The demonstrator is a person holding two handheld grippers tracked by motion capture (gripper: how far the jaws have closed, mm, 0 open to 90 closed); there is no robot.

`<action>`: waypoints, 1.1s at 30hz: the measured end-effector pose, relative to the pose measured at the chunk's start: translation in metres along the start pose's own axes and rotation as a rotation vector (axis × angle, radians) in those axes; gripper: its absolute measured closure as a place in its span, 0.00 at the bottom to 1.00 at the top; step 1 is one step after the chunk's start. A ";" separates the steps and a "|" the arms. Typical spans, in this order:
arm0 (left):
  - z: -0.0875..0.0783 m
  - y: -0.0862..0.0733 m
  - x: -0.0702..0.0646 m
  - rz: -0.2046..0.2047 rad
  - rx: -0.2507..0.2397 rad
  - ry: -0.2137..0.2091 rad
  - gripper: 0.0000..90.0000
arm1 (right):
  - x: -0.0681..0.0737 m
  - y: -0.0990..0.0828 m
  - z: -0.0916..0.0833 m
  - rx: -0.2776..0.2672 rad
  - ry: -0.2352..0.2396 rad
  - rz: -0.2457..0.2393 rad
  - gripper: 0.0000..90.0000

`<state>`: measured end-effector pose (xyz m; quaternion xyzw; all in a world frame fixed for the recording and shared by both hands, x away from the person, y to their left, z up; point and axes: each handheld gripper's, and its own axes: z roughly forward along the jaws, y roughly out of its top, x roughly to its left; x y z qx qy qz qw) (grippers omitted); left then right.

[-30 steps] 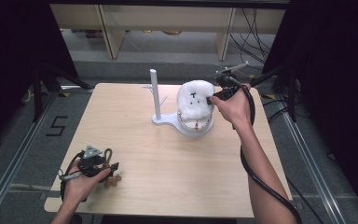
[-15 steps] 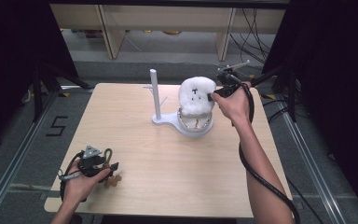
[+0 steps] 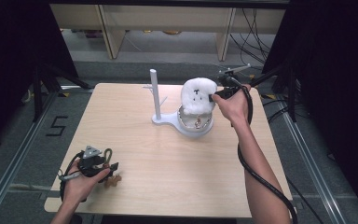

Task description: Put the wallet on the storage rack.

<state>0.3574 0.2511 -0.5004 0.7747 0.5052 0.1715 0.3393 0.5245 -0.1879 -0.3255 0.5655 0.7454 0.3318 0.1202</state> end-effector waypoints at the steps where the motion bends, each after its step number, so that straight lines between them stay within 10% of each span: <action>1: 0.000 0.000 0.000 0.003 0.002 0.003 0.40 | 0.000 0.000 0.000 0.000 -0.004 -0.004 0.89; 18: 0.003 -0.001 -0.003 -0.032 -0.032 0.006 0.40 | -0.005 -0.012 0.018 0.033 -0.045 -0.013 0.88; 33: 0.000 -0.001 -0.001 0.008 0.001 0.007 0.40 | -0.004 -0.022 0.037 0.116 -0.079 -0.159 0.86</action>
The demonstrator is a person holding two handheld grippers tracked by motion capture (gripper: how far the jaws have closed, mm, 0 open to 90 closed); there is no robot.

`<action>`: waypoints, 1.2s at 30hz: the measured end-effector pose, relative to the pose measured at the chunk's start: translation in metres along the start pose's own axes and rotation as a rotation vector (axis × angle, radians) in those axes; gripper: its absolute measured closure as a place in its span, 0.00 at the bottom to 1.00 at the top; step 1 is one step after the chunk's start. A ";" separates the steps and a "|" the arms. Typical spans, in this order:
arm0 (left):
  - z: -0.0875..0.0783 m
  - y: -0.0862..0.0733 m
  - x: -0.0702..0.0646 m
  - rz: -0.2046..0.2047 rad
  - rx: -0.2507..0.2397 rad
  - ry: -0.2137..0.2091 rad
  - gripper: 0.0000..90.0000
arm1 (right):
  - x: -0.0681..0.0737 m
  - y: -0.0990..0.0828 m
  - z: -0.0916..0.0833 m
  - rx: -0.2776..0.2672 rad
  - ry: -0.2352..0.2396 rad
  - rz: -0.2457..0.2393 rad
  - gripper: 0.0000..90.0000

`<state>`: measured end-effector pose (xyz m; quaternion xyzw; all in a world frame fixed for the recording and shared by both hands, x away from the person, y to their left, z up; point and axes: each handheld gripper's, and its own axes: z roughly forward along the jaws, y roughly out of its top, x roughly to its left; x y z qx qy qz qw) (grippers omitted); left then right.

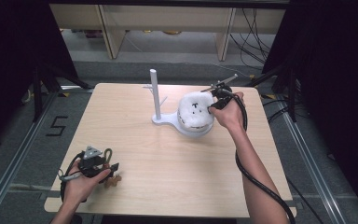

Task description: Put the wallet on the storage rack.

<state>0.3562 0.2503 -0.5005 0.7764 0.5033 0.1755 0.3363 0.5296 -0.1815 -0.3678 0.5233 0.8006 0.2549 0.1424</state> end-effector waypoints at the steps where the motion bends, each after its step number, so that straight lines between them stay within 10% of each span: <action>1: 0.002 0.000 -0.002 -0.034 -0.033 0.001 0.40 | 0.000 -0.001 0.001 0.004 -0.005 -0.010 0.86; 11: 0.002 0.000 -0.003 -0.040 -0.040 0.000 0.40 | 0.001 -0.005 0.011 0.024 -0.081 -0.019 0.75; 36: -0.002 0.003 -0.001 0.006 -0.004 -0.001 0.40 | -0.003 -0.007 -0.003 -0.020 -0.057 0.042 0.51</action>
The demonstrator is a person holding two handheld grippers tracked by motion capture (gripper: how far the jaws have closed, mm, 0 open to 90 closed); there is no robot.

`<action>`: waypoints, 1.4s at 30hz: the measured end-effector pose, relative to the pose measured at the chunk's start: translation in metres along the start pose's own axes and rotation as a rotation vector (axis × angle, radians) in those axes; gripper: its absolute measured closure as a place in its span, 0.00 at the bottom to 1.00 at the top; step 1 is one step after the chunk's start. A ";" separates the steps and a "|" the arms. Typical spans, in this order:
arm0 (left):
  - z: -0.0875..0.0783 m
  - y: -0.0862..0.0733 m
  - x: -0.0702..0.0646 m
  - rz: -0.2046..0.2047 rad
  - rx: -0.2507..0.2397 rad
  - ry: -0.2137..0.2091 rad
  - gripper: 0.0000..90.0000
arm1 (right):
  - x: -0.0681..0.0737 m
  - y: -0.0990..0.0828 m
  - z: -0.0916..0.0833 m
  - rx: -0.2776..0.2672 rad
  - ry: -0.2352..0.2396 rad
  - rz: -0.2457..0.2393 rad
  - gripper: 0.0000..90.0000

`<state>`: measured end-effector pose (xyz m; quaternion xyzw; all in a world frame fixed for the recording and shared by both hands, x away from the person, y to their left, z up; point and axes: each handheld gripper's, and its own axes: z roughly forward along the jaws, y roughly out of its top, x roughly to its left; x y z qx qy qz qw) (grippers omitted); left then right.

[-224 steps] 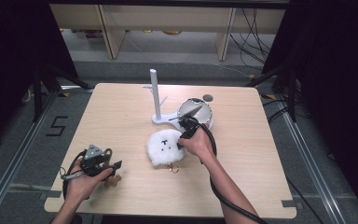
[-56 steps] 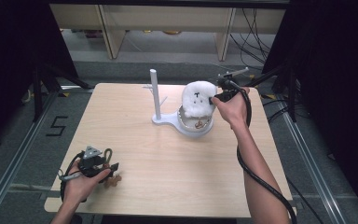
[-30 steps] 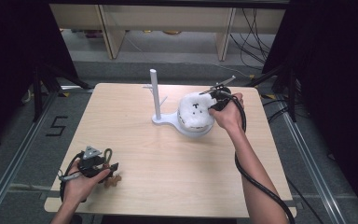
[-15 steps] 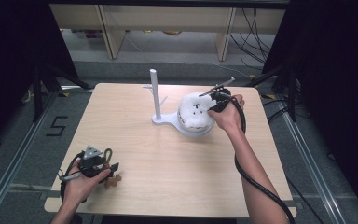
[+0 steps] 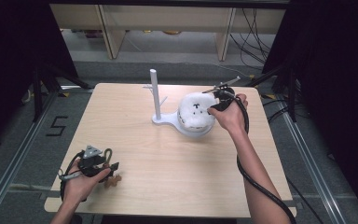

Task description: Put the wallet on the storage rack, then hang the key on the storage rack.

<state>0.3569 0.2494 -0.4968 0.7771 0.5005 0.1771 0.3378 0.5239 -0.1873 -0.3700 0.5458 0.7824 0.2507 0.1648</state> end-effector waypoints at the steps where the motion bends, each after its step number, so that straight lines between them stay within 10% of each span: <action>1: 0.000 0.000 0.000 -0.001 -0.004 -0.002 0.40 | 0.000 -0.001 -0.001 0.005 -0.003 0.016 0.50; 6: 0.001 0.001 -0.003 -0.035 -0.034 -0.001 0.40 | 0.002 -0.005 -0.010 0.019 0.008 0.104 0.47; 42: -0.010 0.008 0.000 -0.020 0.033 0.019 0.39 | -0.024 -0.115 -0.012 0.057 0.031 0.159 0.50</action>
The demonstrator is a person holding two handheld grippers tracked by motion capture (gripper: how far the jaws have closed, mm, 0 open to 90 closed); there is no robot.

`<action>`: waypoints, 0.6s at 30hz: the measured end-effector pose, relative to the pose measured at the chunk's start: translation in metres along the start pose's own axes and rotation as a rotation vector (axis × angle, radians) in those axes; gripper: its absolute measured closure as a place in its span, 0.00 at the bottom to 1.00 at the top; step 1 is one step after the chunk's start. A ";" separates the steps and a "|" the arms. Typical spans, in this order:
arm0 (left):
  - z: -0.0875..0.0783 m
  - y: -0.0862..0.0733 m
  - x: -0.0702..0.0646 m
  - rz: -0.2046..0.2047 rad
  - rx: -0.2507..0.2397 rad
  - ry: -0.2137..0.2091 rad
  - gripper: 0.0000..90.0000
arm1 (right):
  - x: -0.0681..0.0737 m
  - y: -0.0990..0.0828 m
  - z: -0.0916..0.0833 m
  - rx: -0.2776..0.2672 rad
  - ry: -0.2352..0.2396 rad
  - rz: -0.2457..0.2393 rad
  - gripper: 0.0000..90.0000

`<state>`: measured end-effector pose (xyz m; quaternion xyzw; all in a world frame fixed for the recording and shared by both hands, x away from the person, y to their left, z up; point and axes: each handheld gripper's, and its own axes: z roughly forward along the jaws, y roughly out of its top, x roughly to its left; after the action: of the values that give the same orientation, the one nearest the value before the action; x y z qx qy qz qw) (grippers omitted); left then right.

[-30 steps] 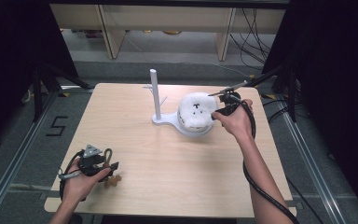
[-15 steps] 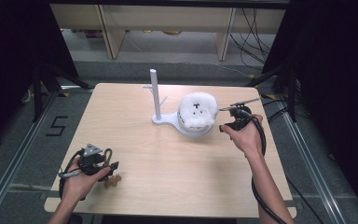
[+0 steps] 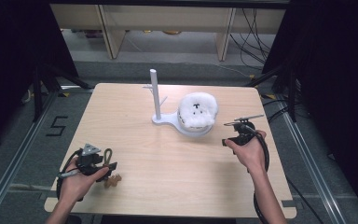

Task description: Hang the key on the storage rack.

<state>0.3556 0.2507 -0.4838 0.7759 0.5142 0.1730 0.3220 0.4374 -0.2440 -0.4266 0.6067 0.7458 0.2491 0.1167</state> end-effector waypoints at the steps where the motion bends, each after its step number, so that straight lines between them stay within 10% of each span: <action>1: 0.000 0.000 0.000 -0.003 0.004 0.003 0.39 | -0.001 -0.004 0.002 0.006 0.002 0.002 0.50; 9: -0.003 0.005 0.005 -0.041 0.077 0.023 0.39 | -0.003 -0.021 0.010 0.033 0.027 0.032 0.50; 18: 0.004 0.023 0.013 -0.075 0.274 -0.002 0.46 | -0.005 -0.032 0.009 0.030 0.042 0.054 0.50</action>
<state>0.3792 0.2552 -0.4716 0.7930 0.5613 0.0882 0.2197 0.4161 -0.2515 -0.4516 0.6228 0.7353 0.2534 0.0851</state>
